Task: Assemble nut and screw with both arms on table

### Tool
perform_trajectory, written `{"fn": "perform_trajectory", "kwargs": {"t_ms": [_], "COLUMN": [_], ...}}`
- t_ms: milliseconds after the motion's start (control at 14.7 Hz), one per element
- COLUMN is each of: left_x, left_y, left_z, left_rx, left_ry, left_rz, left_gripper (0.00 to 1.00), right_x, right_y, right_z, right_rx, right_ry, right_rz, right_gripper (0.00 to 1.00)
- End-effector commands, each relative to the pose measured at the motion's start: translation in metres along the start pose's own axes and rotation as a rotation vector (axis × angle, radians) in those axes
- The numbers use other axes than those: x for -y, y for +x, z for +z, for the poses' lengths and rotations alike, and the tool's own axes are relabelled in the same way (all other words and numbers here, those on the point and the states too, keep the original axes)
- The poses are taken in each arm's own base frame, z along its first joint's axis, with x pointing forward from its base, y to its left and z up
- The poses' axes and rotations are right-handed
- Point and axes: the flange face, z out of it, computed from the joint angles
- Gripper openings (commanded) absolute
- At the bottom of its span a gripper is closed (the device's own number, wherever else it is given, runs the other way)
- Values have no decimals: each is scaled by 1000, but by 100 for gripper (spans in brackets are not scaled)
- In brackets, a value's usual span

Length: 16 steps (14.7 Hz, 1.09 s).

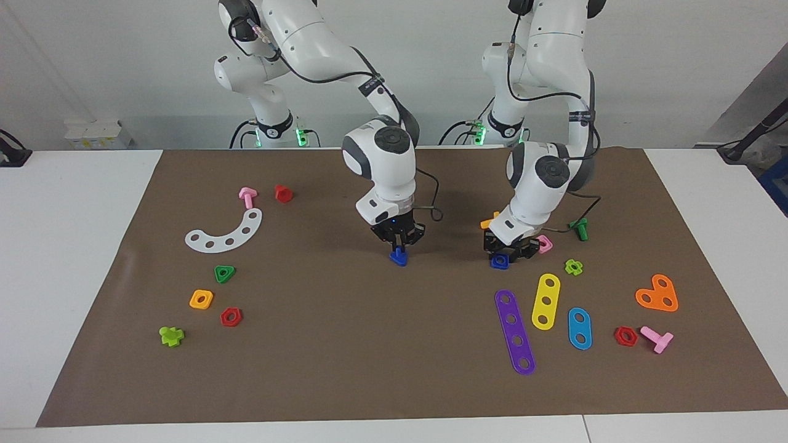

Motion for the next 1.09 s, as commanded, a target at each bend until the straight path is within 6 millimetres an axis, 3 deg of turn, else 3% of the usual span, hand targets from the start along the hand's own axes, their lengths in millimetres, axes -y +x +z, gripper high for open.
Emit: {"fn": "perform_trajectory", "kwargs": {"t_ms": [0,204,340,475,815,1019], "left_x": [1,-3,-19,-74,-187,-230], "left_y": [-7,2,15,20,32,27], "left_z": [4,-7,-26,-31,-57,-61], "left_rx": [4,21,52,49,-10,-45], "left_ry": [-9,-15,-23,-21,-72,-103], "left_rz": [1,3,-25,-98,-207,-209], "left_gripper": [0,0,0,0,0,0], "right_x": [-13,-55,-92,-126,-229,-274], "right_y": [18,48,68,81,104,113], "right_z": [-20,-68,-107,-136,-202,-233], "right_rx": [-18,-31,-39,-25,-16,1], "right_ry": [-20,-24,-26,-39,-69,-17], "right_rz": [29,63,50,42,5,-18], "right_gripper": [98,99,99,99,99,99]}}
